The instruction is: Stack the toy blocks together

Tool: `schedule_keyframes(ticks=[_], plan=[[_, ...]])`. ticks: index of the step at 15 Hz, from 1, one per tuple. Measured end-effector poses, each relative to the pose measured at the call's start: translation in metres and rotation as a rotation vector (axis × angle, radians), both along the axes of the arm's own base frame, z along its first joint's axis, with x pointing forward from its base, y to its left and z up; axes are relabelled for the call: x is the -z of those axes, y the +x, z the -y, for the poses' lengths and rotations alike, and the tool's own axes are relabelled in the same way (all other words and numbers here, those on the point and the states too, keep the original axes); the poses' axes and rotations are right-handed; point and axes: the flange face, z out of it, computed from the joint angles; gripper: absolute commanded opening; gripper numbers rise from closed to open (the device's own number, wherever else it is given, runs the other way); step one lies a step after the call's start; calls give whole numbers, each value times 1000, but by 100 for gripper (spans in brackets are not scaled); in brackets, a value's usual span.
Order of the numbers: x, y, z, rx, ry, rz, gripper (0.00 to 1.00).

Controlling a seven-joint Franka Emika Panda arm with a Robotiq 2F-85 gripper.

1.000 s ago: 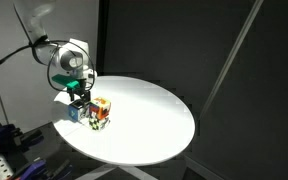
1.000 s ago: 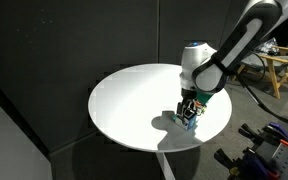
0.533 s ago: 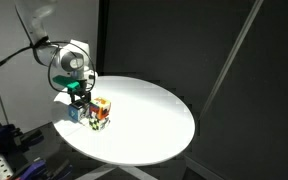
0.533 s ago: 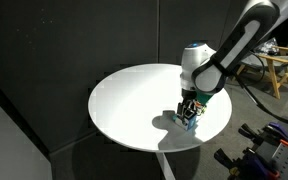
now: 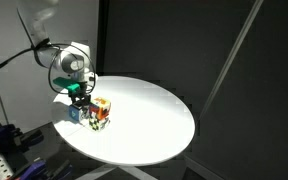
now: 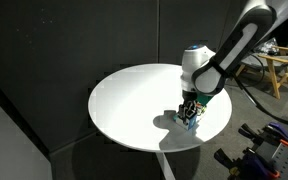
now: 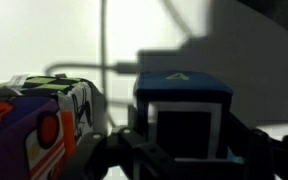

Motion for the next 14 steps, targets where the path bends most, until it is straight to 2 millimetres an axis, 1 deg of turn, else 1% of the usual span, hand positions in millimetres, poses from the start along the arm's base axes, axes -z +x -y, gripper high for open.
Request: schedule_keyframes(ticks=[6,7,9,10,11,12,14], plan=[[-3,2,-3,-5,1,7,13],[-3,2,-3,-6,1,8,13],[-4,3,-4,-7,1,10,7],[-5,3,-4,-8,2,11,7],[-6,3,-5,-9,2,14,9],[-8,4,-6,-10,2,16,7],[-13,5,-7,-12,2,22,7]])
